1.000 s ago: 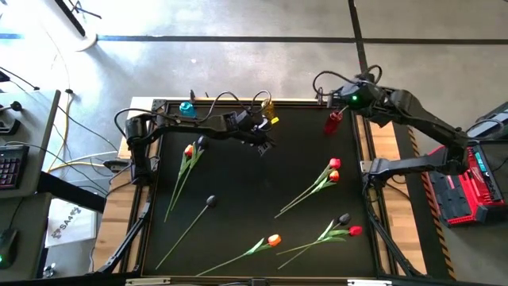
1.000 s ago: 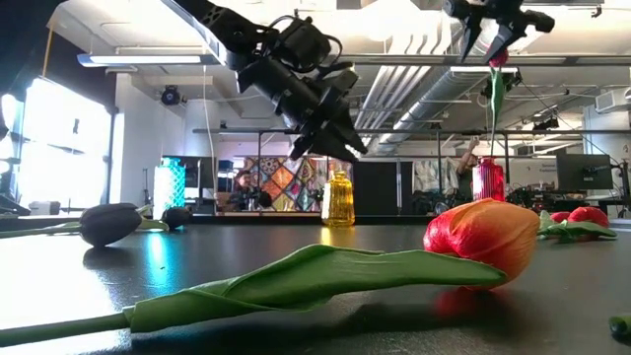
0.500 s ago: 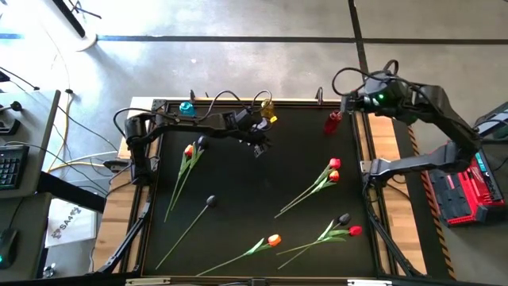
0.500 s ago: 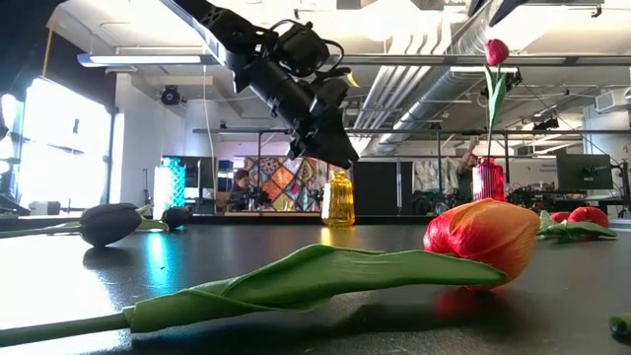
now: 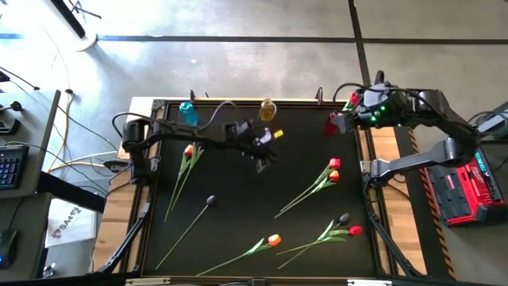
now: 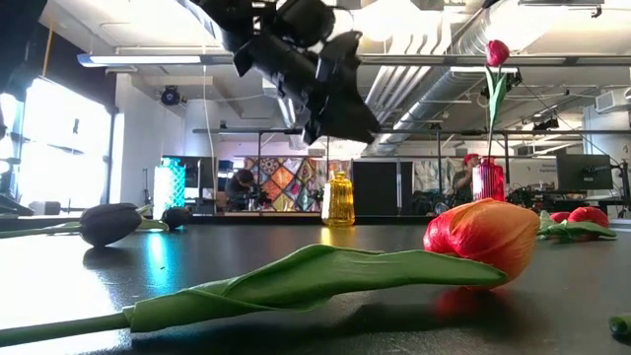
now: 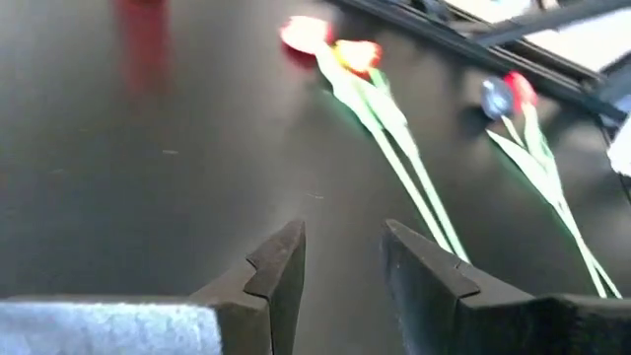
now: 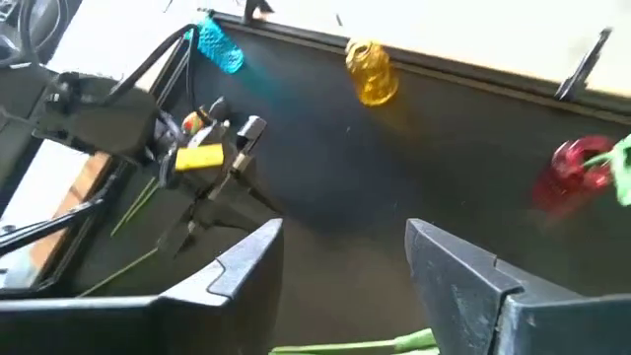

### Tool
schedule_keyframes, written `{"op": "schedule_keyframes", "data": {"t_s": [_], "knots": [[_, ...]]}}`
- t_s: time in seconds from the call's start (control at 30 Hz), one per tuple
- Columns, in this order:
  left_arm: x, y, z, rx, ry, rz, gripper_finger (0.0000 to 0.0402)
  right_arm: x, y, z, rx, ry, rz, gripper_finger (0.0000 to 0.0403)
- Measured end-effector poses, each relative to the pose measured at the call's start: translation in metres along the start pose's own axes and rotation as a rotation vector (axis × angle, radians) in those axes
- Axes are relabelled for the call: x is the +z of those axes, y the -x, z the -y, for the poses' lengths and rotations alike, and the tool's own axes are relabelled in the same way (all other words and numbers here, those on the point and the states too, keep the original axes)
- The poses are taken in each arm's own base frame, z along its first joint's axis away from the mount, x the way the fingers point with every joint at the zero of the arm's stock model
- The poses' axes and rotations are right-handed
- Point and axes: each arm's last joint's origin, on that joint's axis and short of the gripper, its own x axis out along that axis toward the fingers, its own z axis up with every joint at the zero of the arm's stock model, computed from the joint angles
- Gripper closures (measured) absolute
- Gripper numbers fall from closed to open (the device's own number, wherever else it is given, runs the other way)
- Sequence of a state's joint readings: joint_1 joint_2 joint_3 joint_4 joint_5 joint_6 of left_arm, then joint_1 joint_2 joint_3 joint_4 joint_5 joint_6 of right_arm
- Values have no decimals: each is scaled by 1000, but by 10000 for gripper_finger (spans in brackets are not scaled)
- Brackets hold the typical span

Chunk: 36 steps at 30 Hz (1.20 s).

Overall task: Sort flowers into vase by color
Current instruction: Put the bottom red flower into the red vase

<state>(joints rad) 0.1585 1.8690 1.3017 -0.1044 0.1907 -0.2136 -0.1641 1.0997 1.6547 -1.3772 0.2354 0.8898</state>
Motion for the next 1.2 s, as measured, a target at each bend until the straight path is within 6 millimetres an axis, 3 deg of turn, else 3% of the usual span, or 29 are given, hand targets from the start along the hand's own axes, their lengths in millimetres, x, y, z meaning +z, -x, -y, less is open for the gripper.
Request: {"op": "schedule_keyframes", "data": {"t_s": [0.23,0.43,0.57,0.67,0.83,1.03,1.2], "knots": [[-9,-6,37,11,-83,-5,277,-26,-22,-20,-140,26,-179,201],[-11,-6,39,21,-16,-15,277,-38,-33,-34,-211,42,-161,201],[-12,-6,39,9,5,-21,277,-37,-30,-32,-209,-14,-145,201],[-14,-6,39,-7,0,-49,277,-47,-29,-38,-186,-44,-205,201],[-24,-4,36,15,-90,-161,277,-83,-42,-47,-226,-102,-274,201],[-38,-1,33,45,-96,-308,277,-140,-72,-51,-253,-270,-391,201],[-40,0,34,48,-104,-321,277,-189,-100,-59,-210,-410,-488,201]]}}
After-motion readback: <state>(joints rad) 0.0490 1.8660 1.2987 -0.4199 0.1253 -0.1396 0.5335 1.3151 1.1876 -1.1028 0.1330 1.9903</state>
